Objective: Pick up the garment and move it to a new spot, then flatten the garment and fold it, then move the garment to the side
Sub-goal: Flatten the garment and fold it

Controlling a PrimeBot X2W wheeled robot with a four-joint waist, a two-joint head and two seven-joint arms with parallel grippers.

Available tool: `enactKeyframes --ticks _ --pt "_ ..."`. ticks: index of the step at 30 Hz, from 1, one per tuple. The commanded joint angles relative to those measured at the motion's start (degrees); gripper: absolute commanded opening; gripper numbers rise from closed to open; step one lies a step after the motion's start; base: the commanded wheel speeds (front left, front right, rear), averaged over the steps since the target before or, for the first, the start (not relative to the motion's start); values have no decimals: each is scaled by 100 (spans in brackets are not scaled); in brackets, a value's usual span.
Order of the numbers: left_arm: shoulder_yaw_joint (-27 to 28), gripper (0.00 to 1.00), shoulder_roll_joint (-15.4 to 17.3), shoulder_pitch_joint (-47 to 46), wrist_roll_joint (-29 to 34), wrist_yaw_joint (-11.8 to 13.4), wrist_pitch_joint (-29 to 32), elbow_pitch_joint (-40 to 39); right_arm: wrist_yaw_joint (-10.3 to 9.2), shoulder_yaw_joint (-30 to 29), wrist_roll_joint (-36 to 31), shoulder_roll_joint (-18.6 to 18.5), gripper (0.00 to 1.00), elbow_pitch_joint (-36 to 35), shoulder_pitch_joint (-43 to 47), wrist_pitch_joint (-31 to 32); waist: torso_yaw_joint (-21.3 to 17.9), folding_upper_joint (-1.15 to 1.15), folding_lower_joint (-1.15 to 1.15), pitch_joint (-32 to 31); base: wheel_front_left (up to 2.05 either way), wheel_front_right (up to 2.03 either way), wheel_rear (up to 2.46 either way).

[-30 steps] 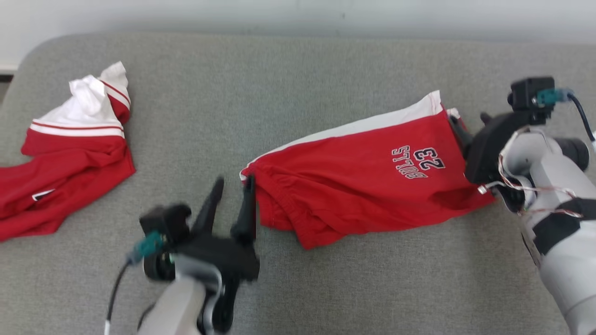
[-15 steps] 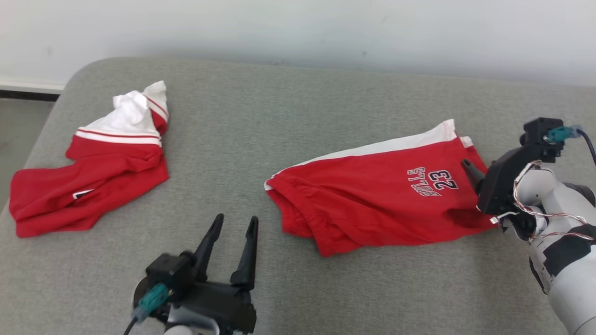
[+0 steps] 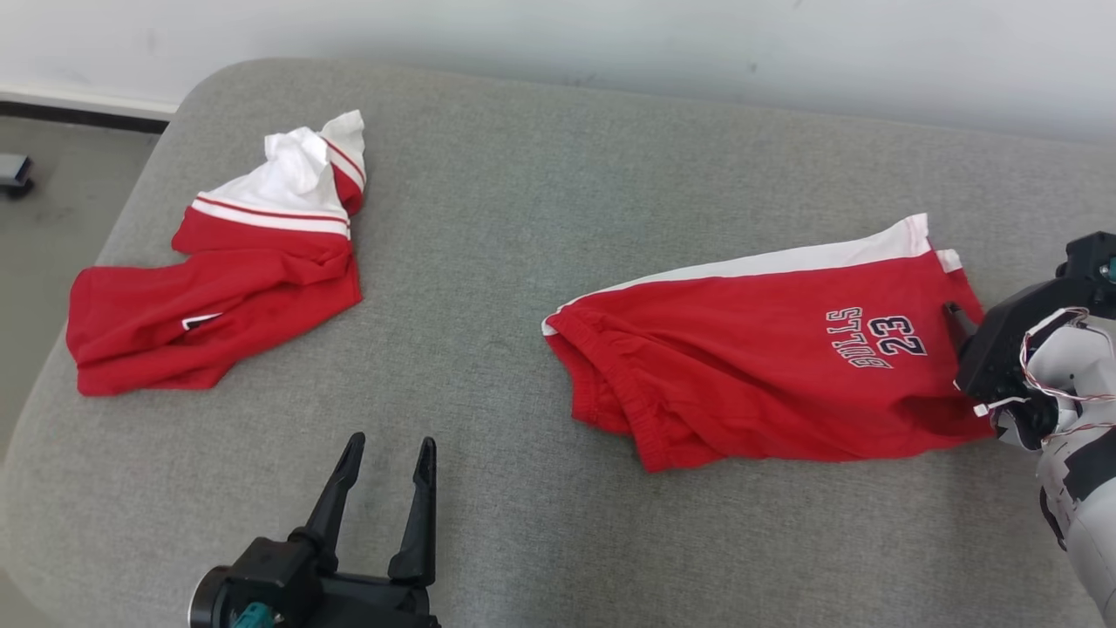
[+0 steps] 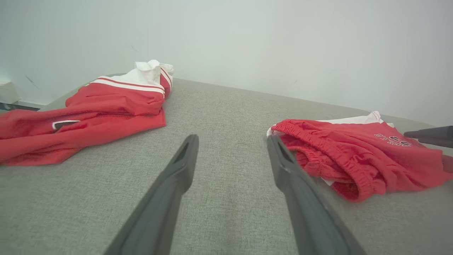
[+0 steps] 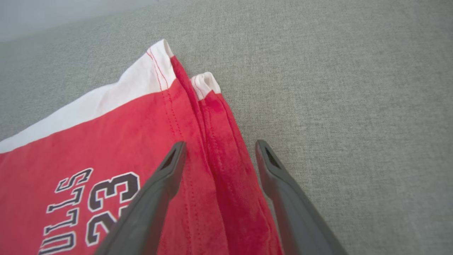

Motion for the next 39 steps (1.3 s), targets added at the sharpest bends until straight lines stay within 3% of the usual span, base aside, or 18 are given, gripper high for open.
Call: enactKeyframes --ticks 1,10,15,17,25,39 --pt "32 100 4 81 46 23 -4 -48 -13 -70 -58 -12 100 74 -33 -76 118 0 0 120 0 0 0" --pt "89 100 4 150 158 43 -4 -164 -19 -598 -427 -81 100 270 279 242 131 0 0 248 0 0 0" --pt "101 100 2 179 177 36 -4 -165 -19 -872 -702 227 100 312 522 648 110 0 0 219 0 0 0" --pt "100 100 4 165 156 35 -4 -148 -14 -999 -728 354 0 315 513 589 102 0 0 229 0 0 0" --pt "113 100 5 93 98 58 -4 -78 -20 -1384 -962 312 0 305 482 265 47 0 0 219 0 0 0" --pt "107 100 5 160 73 -1 -4 -14 -15 -2122 -1617 -444 0 218 575 -951 -585 0 0 -286 0 0 0"
